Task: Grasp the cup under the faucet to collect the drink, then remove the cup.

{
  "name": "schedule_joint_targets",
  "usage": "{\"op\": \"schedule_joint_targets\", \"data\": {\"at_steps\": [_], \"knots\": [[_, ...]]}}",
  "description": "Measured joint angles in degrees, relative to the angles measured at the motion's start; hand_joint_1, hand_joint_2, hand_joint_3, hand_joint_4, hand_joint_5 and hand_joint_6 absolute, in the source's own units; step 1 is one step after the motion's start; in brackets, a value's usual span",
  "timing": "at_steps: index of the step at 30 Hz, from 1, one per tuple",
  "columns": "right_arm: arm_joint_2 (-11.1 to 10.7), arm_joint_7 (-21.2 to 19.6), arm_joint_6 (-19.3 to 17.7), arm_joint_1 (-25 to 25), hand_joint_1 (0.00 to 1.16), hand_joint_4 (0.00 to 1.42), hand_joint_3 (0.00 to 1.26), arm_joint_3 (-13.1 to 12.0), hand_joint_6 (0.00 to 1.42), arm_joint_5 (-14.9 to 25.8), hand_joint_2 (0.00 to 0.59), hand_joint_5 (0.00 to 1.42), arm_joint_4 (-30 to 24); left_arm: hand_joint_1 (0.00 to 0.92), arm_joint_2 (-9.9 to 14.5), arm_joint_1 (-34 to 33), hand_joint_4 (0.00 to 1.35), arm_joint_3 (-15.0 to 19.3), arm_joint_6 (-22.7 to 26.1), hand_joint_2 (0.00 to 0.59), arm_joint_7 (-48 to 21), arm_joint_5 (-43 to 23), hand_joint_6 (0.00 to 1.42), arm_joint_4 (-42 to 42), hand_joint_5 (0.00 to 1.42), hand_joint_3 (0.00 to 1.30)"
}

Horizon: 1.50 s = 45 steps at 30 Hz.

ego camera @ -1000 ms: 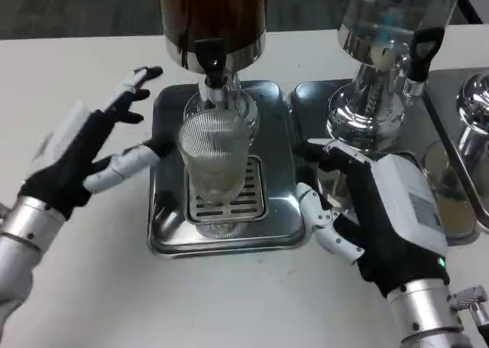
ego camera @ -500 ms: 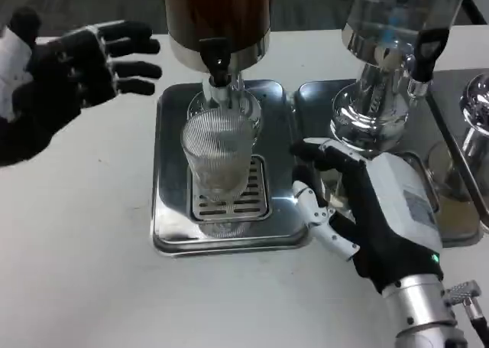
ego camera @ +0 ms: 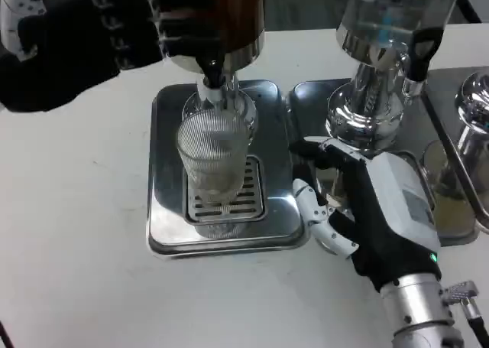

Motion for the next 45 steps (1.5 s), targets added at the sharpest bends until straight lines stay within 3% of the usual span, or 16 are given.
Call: {"op": "schedule_joint_targets", "data": {"at_steps": [20,35,45], "knots": [[1.17,-0.21,0.01,0.72,0.26,0.36,0.38,0.42,0.25,0.14,0.452,0.36,0.01,0.0,-5.38,-4.59,0.14,2.05,-1.3,0.075,4.37,5.79,0.14,5.47,0.19,0.27],[1.37,-0.19,0.07,1.78,0.26,0.36,0.38,0.23,0.25,0.14,0.452,0.36,-0.45,0.0,-7.52,-5.29,0.15,-0.16,-6.65,0.07,5.5,12.45,0.13,9.98,0.19,0.28],[1.38,0.04,0.33,2.07,0.26,0.36,0.38,-0.06,0.25,0.67,0.452,0.36,-0.72,0.0,-7.51,-4.44,0.19,-1.61,-13.62,0.07,4.86,14.67,0.12,8.14,0.22,0.32]]}}
